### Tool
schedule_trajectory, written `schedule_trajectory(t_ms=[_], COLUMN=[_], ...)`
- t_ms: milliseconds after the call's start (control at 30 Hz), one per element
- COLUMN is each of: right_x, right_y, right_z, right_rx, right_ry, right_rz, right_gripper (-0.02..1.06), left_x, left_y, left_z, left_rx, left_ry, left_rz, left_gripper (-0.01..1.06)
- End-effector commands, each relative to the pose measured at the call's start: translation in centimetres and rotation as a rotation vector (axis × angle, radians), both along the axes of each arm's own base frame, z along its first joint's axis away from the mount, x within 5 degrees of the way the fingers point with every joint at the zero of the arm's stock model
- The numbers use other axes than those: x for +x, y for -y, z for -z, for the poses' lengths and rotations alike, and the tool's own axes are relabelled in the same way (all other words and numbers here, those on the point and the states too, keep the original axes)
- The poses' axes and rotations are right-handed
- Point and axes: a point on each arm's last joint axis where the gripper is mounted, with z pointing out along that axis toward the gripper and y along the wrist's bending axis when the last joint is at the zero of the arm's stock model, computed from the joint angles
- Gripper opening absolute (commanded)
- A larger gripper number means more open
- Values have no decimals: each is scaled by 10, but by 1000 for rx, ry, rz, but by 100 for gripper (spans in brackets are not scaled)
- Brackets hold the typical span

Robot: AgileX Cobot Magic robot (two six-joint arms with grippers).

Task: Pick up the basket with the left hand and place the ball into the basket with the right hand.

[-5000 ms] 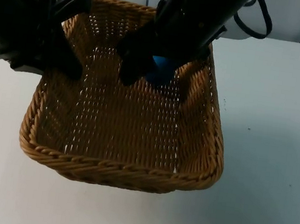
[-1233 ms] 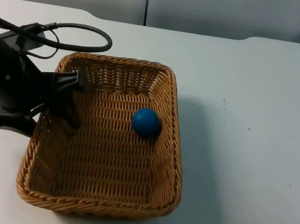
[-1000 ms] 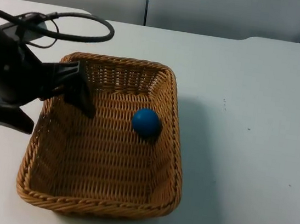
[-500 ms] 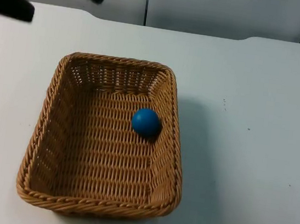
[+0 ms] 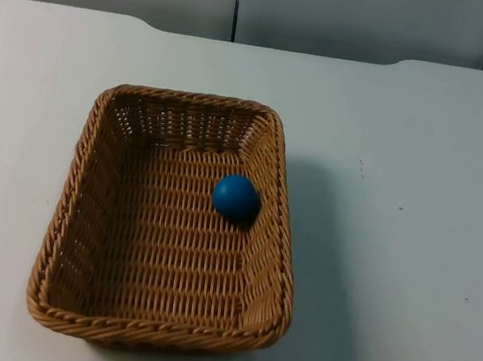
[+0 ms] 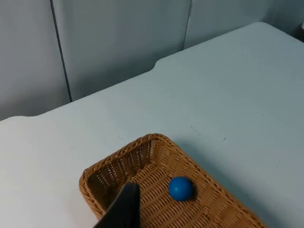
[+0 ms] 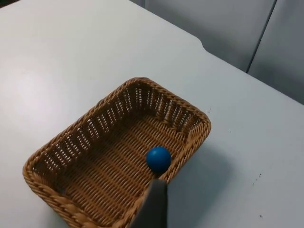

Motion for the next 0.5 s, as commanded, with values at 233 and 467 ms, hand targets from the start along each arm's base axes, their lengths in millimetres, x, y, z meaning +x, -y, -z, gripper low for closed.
schedule_trajectory(t_ms=[233,467], right_x=[-21,-56], right_y=[16,43], right_z=[38,52], right_rx=[19,76], right_ry=[56,81], right_rz=[-6,10], right_gripper=[79,79], left_x=[-60,-86], left_y=[-15,-32], left_z=[36,78], left_rx=[-1,53], left_ry=[2,-53], left_rz=[-31,-166], left_gripper=[105,105])
